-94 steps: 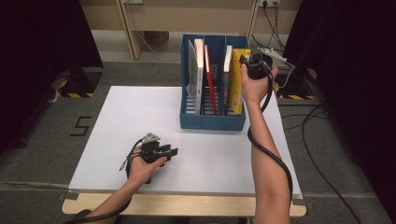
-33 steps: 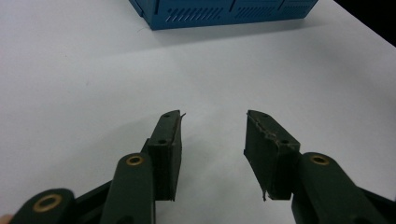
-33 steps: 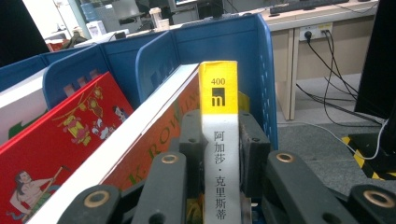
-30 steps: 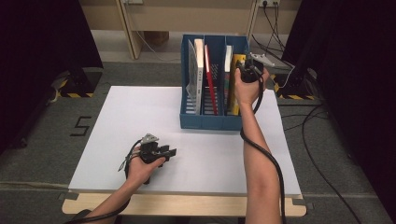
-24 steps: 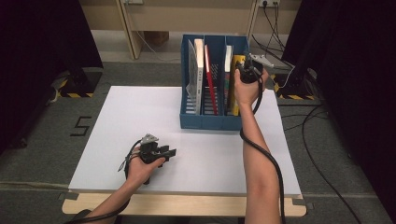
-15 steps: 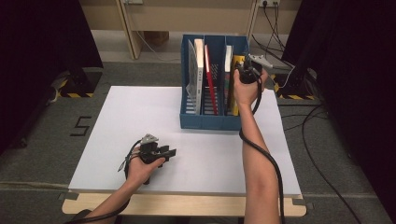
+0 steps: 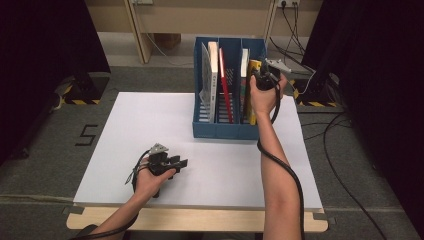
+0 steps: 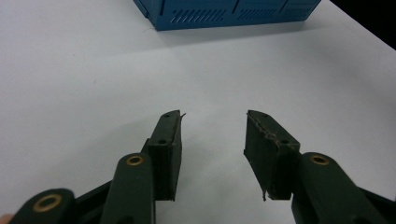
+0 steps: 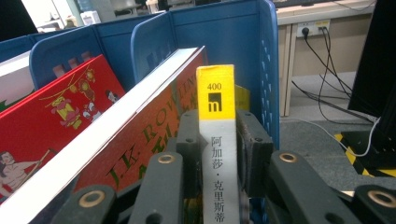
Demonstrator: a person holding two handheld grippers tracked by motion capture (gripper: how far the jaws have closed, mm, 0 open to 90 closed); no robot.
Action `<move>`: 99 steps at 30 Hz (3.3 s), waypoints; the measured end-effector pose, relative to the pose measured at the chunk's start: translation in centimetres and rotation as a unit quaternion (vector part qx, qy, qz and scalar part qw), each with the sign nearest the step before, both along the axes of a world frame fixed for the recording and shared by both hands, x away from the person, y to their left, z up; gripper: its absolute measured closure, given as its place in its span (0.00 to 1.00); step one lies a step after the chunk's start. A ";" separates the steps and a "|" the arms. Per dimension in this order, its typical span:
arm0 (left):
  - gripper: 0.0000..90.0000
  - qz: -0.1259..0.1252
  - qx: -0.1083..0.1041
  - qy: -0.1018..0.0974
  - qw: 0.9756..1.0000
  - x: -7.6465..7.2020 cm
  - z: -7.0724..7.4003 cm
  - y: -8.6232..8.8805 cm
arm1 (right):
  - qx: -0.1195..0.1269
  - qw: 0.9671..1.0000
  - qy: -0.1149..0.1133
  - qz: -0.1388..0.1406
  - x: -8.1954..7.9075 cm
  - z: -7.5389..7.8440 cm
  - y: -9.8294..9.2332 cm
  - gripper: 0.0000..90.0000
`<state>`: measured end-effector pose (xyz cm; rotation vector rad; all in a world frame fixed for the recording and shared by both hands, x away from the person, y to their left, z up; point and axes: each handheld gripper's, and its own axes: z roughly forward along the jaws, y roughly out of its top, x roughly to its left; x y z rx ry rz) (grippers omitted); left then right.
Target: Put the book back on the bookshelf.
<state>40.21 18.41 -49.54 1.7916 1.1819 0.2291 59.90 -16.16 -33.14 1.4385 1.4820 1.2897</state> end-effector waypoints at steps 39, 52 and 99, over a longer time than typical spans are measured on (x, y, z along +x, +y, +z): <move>0.62 -0.005 0.000 -0.004 1.000 -0.2 0.2 -0.4 | -0.024 0.998 0.060 0.007 -3.0 1.1 -1.5 0.77; 0.62 -0.009 0.001 -0.005 1.000 -0.3 0.2 -0.7 | -0.038 0.996 0.076 0.005 -3.9 0.9 -1.8 0.80; 0.61 -0.009 0.001 -0.004 1.000 -0.4 0.2 -0.7 | -0.064 0.987 0.145 0.003 -5.9 1.0 -1.3 0.84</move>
